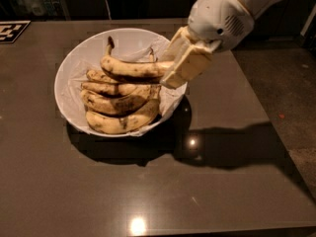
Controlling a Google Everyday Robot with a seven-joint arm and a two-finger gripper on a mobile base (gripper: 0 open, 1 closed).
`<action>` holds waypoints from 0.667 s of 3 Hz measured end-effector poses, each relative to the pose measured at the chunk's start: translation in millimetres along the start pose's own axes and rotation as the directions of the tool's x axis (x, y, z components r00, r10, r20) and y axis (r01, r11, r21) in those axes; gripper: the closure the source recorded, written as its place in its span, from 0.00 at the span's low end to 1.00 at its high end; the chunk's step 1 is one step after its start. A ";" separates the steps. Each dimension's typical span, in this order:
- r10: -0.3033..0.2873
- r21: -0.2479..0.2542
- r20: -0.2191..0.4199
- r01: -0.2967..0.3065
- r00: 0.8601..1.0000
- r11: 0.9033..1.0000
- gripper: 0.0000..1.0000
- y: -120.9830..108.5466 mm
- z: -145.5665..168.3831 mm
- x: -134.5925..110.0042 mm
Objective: Pick banana from white bowl
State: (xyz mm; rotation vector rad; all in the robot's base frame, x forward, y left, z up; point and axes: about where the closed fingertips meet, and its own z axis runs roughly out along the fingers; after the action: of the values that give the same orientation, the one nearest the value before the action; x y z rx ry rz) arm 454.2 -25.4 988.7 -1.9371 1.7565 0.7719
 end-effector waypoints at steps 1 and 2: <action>-0.009 0.016 0.038 0.009 0.999 1.000 1.00 13.4 -16.3 19.7; -0.008 0.029 0.059 0.006 0.998 1.000 1.00 23.8 -25.4 37.9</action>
Offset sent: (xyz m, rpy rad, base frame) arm -0.0393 -0.0826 -0.0143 0.0650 0.0161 -0.0024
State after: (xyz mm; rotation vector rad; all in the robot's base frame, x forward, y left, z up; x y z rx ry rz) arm 435.8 -73.4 985.1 -1.8821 1.7161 0.7888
